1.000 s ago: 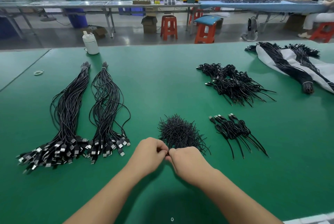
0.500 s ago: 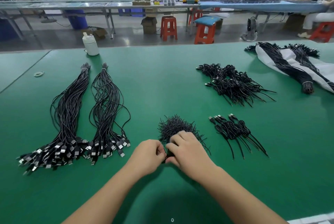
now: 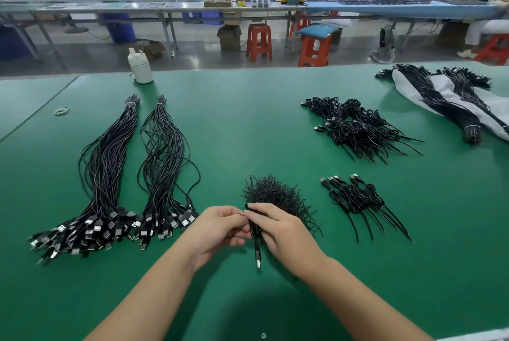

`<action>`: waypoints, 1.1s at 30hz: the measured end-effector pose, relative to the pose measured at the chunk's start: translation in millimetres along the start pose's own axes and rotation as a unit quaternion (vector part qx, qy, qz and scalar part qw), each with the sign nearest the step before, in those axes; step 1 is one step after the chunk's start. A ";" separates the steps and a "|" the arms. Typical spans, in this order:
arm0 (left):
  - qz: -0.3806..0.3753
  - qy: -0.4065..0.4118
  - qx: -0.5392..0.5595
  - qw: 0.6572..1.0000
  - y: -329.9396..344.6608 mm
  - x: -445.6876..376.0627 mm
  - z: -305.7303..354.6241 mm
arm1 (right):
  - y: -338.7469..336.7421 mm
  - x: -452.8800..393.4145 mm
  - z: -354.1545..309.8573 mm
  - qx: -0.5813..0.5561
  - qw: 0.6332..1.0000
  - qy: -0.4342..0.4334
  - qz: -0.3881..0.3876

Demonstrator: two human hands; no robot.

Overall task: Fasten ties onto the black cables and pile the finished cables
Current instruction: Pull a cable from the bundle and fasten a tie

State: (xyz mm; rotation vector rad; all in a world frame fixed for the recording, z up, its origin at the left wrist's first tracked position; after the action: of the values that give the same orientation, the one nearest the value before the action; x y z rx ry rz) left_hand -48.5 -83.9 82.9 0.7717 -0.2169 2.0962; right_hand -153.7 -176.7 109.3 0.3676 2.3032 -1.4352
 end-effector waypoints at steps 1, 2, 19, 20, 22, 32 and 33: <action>-0.002 0.004 0.007 1.000 0.5 -0.5 0.0 | -0.4 0.9 0.3 -0.009 1.000 0.004 0.012; -0.003 0.010 0.013 1.000 0.2 -1.1 0.3 | -1.3 1.3 0.4 -0.014 1.000 0.009 0.023; -0.034 0.055 0.098 0.993 5.2 -3.4 2.3 | -8.9 1.0 12.6 -0.030 0.997 0.038 0.064; -0.033 0.057 0.097 0.993 5.9 -3.0 1.6 | -9.2 1.0 12.0 -0.028 0.997 0.035 0.064; -0.020 0.060 0.095 0.993 5.8 -2.7 0.4 | -10.1 1.2 9.4 -0.028 0.997 0.030 0.070; -0.027 0.056 0.074 0.995 8.4 0.9 -1.8 | -15.4 3.3 -0.2 -0.005 0.996 0.016 0.090; -0.032 0.058 0.075 0.995 9.6 1.7 -1.7 | -15.7 3.4 -0.6 -0.001 0.996 0.017 0.091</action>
State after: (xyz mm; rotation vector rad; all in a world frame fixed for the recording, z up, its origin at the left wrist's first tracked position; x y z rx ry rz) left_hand -57.4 -87.9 83.8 0.7329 0.0291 2.1056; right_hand -163.4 -183.1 120.5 0.5892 2.2331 -1.3467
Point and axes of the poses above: each hand's wrist, its own x-axis away from the middle knuckle, its own y-axis out of the palm, z = x × y, the point moved 6 cm from there along -x, towards the middle knuckle, and after that the axes turned 10 degrees about -y, right-handed, at the moved point
